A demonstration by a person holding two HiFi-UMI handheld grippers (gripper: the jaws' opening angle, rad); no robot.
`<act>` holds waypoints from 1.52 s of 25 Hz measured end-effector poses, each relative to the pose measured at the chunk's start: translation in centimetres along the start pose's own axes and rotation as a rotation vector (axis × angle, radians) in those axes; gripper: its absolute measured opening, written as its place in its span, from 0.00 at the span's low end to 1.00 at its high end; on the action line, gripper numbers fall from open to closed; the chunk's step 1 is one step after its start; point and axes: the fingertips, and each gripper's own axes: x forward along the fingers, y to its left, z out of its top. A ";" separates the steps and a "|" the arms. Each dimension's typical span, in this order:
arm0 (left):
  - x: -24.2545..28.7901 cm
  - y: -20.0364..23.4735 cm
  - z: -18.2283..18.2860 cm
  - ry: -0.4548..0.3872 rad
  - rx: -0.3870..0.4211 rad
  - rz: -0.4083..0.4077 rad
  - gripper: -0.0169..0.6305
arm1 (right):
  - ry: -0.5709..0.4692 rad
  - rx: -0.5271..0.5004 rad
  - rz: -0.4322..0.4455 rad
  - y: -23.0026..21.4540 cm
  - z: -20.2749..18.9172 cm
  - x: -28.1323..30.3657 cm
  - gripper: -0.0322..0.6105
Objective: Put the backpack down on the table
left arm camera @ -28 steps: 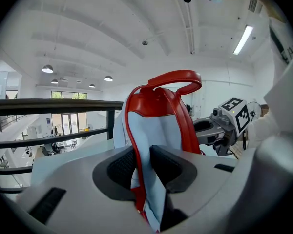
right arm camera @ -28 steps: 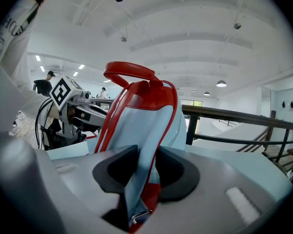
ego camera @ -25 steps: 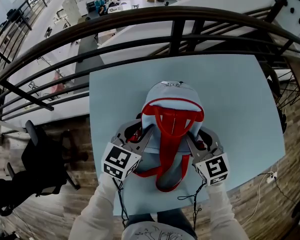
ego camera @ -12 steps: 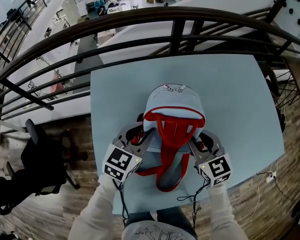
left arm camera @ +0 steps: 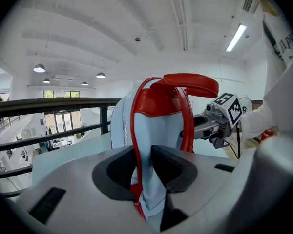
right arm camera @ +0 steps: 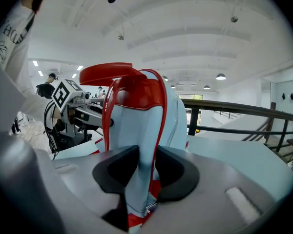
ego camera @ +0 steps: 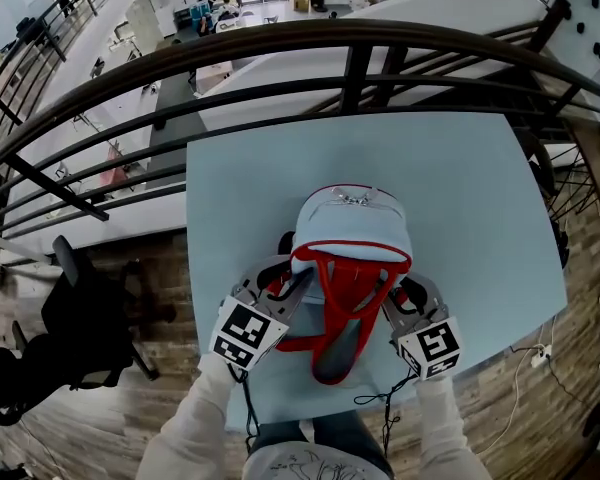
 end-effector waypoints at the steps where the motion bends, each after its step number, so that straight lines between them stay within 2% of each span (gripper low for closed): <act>1: -0.2 -0.3 -0.1 0.004 0.001 -0.004 0.19 | 0.003 0.001 -0.002 0.2 -0.2 -0.3 0.24; 12: -1.8 -2.0 -1.3 0.021 0.007 -0.008 0.19 | 0.021 -0.007 -0.024 1.7 -1.3 -2.0 0.24; 24: -2.0 -1.7 -0.8 -0.018 -0.071 0.059 0.20 | -0.007 0.053 -0.110 1.1 -0.8 -2.2 0.29; 31: -4.4 -0.7 0.1 -0.077 -0.149 0.110 0.20 | -0.059 0.070 -0.165 1.2 0.8 -4.2 0.32; 38: -8.9 0.8 4.2 -0.210 -0.218 0.188 0.20 | -0.148 0.122 -0.230 1.3 4.5 -6.9 0.32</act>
